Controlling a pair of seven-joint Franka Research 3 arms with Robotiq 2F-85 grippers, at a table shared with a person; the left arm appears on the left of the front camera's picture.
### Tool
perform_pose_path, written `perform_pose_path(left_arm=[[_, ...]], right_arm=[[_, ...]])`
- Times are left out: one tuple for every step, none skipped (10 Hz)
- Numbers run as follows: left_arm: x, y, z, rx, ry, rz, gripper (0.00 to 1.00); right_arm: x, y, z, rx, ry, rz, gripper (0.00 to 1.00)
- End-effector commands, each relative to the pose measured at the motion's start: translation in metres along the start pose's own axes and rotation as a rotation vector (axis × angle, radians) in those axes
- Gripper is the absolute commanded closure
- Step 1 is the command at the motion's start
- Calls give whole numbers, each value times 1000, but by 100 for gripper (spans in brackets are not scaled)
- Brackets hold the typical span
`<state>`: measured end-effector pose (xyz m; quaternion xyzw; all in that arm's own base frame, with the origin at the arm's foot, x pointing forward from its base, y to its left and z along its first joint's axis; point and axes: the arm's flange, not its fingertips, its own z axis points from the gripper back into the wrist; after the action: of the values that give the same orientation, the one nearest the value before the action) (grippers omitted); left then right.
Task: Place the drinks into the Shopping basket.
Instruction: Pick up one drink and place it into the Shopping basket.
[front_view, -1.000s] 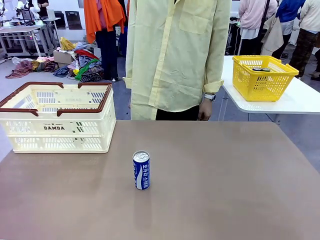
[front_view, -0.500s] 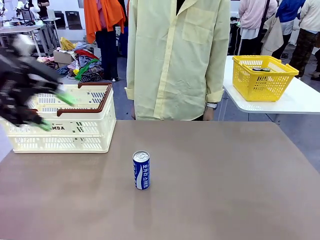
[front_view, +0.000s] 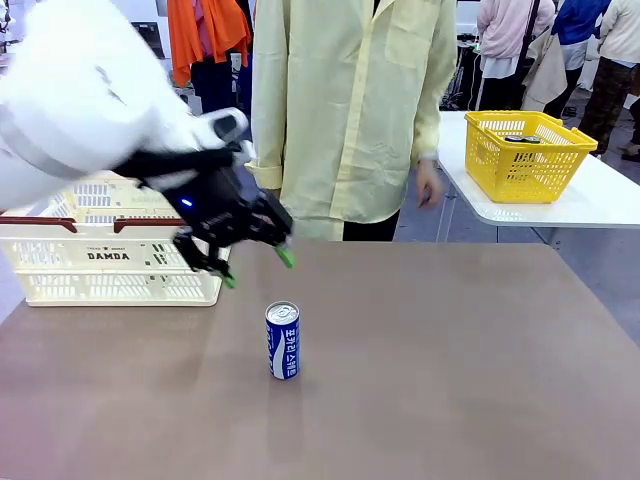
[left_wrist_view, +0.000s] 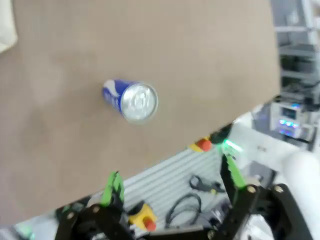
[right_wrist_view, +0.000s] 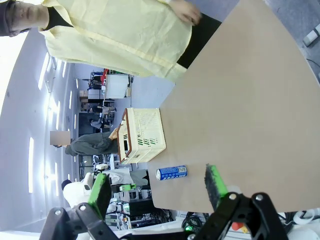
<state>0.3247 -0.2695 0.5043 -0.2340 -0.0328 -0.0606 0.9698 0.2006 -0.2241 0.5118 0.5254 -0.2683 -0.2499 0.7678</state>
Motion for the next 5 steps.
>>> perform_pose_path(left_arm=[[8,-6,-30,92,18,25,0],[9,-2,-21,36,62,17,0],[1,-9,-25,44,-3,-1,0],[1,-9,-25,44,-3,-1,0],[1,-9,-25,44,-3,-1,0]], right_arm=[[1,1,1,19,-1,15,0],[1,1,1,19,-1,15,0],[1,1,1,19,-1,15,0],[1,1,1,19,-1,15,0],[1,1,1,19,-1,15,0]])
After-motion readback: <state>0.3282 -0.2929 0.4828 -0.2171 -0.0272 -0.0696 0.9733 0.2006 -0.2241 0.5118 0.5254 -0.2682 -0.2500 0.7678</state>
